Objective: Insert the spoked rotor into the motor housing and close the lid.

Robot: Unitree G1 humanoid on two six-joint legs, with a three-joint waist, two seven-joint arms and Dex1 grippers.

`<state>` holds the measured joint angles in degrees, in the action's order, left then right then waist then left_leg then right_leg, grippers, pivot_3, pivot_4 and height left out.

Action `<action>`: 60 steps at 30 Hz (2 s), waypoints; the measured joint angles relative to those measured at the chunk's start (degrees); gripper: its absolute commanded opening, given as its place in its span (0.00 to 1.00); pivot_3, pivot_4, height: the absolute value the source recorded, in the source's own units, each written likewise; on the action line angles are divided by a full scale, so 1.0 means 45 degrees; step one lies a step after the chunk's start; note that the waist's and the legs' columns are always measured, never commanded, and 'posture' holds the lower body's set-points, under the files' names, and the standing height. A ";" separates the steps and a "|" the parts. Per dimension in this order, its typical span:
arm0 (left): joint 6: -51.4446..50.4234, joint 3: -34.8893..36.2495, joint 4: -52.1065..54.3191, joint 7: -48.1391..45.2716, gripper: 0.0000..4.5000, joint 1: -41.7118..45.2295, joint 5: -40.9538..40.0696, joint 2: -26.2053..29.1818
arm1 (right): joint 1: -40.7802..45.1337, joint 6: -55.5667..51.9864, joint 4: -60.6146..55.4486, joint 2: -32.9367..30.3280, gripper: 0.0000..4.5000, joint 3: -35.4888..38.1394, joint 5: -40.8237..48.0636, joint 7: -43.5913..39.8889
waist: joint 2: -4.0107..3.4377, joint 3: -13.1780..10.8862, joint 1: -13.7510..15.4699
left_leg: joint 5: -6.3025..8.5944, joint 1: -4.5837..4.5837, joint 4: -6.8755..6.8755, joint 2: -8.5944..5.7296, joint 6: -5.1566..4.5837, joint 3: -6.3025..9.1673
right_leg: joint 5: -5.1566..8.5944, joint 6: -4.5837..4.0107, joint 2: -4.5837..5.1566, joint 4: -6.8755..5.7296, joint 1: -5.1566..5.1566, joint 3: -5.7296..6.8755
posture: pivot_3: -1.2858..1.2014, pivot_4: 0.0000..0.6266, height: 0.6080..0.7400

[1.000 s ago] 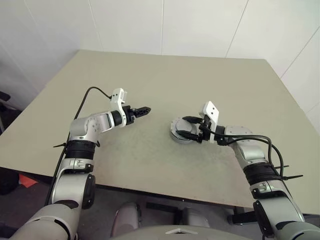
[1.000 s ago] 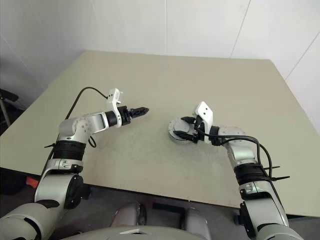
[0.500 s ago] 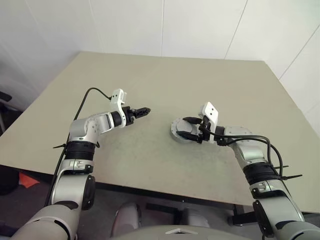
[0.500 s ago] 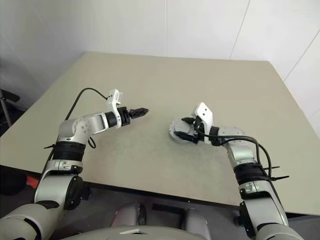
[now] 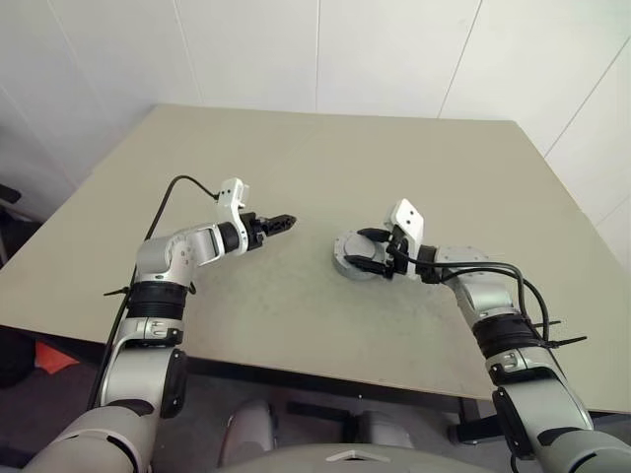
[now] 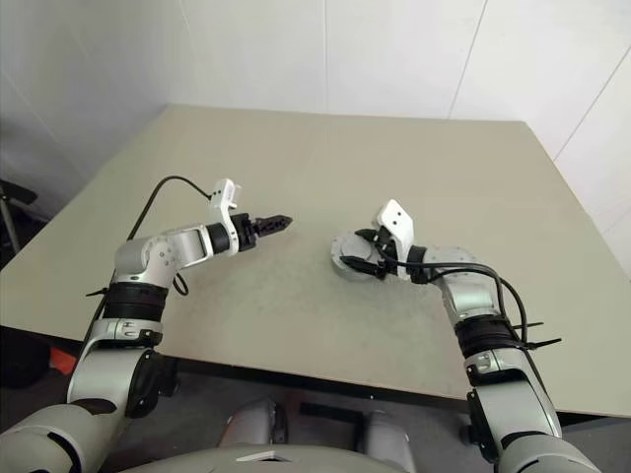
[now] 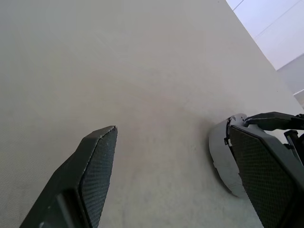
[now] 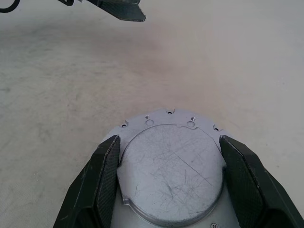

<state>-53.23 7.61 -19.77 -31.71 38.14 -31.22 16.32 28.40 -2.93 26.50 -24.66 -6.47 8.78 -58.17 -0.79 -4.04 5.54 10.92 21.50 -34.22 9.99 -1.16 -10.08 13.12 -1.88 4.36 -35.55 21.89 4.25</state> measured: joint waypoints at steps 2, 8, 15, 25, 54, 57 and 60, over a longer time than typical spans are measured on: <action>-0.0007 0.0000 0.0019 0.0007 0.88 -0.0001 -0.0009 0.0000 | 0.0003 0.0019 0.0001 -0.0021 0.72 -0.0060 -0.0023 0.0047 | 0.0000 0.0000 0.0000 | -0.0001 -0.0021 0.0001 0.0001 0.0001 0.0000 | 0.0001 0.0001 0.0000 0.0000 -0.0023 0.0000 | 0.52 0.00 1.00; -0.0126 0.0002 0.0092 0.0038 0.88 -0.0031 -0.0020 -0.0001 | 0.0025 -0.0019 0.0006 -0.0100 0.72 -0.0235 -0.0063 0.0148 | 0.0001 -0.0001 -0.0002 | 0.0001 -0.0104 0.0024 0.0001 0.0001 0.0001 | 0.0007 0.0010 -0.0002 0.0041 -0.0122 0.0001 | 0.52 0.00 1.00; -0.0220 0.0011 0.0137 0.0106 0.88 -0.0077 -0.0024 -0.0018 | 0.0198 -0.0257 0.0091 -0.0084 0.72 -0.0409 -0.0319 0.0420 | 0.0001 -0.0001 -0.0020 | 0.0001 -0.0110 0.0030 0.0002 0.0001 0.0000 | 0.0007 0.0012 -0.0006 0.0109 -0.0148 0.0001 | 0.52 0.00 1.00; -0.0235 0.0149 0.0238 0.0192 0.88 -0.0105 -0.0038 -0.0113 | 0.0382 -0.0303 0.0271 -0.0082 0.72 -0.0490 -0.0424 0.0489 | 0.0002 0.0000 -0.0052 | 0.0001 -0.0114 0.0035 0.0004 0.0001 -0.0003 | 0.0008 0.0013 -0.0012 0.0165 -0.0165 -0.0002 | 0.52 0.00 1.00; -0.0412 -0.0145 -0.5246 -0.0126 0.00 0.2591 0.0265 -0.3840 | 0.0336 -0.0187 0.0184 -0.0168 0.72 -0.0665 -0.0475 0.0888 | 0.0021 -0.0012 -0.0033 | 0.0001 -0.0135 0.0072 -0.0017 -0.0003 -0.0004 | 0.0061 0.0100 -0.0005 0.0249 -0.0196 -0.0007 | 0.52 0.00 1.00; -0.0444 0.0015 -0.5646 0.0040 0.00 0.2842 0.0267 -0.3843 | 0.0324 -0.0332 0.0149 -0.0161 0.72 -0.0663 -0.0471 0.1028 | 0.0021 -0.0013 -0.0035 | 0.0001 -0.0151 0.0118 -0.0028 -0.0003 -0.0004 | 0.0063 0.0104 -0.0004 0.0310 -0.0214 -0.0007 | 0.52 0.00 1.00; -0.0578 0.0249 -0.5913 0.0225 0.00 0.2982 0.0261 -0.3818 | 0.0387 -0.0746 0.0177 -0.0146 0.72 -0.0604 -0.0428 0.1102 | 0.0021 -0.0012 -0.0037 | 0.0001 -0.0197 0.0266 -0.0053 -0.0003 -0.0015 | 0.0063 0.0103 -0.0005 0.0481 -0.0274 -0.0004 | 0.52 0.00 1.00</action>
<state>-55.83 8.73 -46.37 -30.70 51.56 -30.04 -0.86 30.14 -6.29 27.29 -25.31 -9.19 6.86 -53.21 -0.69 -4.09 5.37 10.92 20.62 -33.02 9.75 -1.17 -10.14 13.41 -1.41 4.34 -33.39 20.66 4.23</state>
